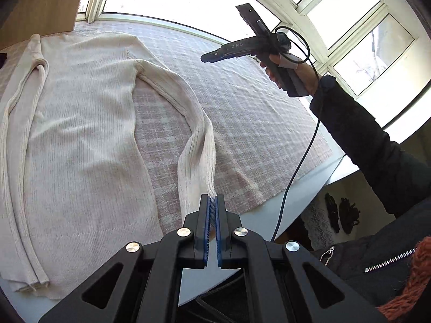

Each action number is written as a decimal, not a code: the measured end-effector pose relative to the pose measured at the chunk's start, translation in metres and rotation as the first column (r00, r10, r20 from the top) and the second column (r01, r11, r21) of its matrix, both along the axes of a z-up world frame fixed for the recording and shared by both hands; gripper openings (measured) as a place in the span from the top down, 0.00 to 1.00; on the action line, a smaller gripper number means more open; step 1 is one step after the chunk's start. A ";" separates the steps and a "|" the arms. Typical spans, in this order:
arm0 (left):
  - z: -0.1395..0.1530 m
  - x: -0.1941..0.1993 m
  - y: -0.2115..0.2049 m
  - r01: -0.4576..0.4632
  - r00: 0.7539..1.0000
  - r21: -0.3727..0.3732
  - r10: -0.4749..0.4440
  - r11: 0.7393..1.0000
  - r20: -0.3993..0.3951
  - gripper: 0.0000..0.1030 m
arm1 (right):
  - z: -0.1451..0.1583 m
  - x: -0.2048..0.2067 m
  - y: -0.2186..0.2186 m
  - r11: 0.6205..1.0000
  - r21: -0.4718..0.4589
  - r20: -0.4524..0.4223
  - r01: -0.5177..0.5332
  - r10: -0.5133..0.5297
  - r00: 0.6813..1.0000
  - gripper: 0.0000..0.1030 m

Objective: Fold clothes
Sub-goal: 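Grasp the cardigan side edge with the right gripper, then lift the cardigan side with the right gripper and fold it over the body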

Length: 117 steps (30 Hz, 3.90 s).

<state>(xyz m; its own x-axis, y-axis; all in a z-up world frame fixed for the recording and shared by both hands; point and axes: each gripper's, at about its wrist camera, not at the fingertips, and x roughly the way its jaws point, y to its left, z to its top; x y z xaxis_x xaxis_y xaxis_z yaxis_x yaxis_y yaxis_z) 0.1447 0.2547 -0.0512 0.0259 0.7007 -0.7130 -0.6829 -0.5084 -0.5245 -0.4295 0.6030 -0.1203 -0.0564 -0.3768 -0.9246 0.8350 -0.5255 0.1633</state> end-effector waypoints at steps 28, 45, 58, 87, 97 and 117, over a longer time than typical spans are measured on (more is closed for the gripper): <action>-0.006 0.000 0.008 0.026 0.999 0.082 -0.029 0.996 0.037 0.97 | -0.047 -0.010 -0.095 0.999 0.034 0.211 0.013 -0.020 0.977 0.94; -0.050 -0.005 -0.079 -0.211 0.961 0.133 0.181 0.968 0.208 0.97 | -0.020 0.009 -0.199 0.981 -0.086 0.327 0.172 -0.136 0.935 0.94; -0.079 -0.004 -0.117 -0.263 0.937 0.081 0.235 0.961 0.258 0.97 | -0.028 0.022 -0.220 0.995 0.089 0.156 0.050 -0.063 0.986 0.88; -0.067 -0.019 -0.133 -0.245 0.949 -0.067 0.254 0.967 0.185 0.97 | -0.014 -0.039 -0.192 0.995 0.099 0.049 0.021 -0.026 0.998 0.59; -0.060 -0.016 -0.116 -0.207 0.963 -0.033 0.209 0.978 0.170 0.97 | -0.040 -0.013 -0.233 0.936 0.348 0.003 -0.051 0.053 0.999 0.59; -0.067 -0.009 -0.120 -0.209 0.954 0.024 0.198 0.978 0.225 1.00 | -0.003 -0.016 -0.246 0.998 0.062 0.000 -0.032 0.032 0.999 0.91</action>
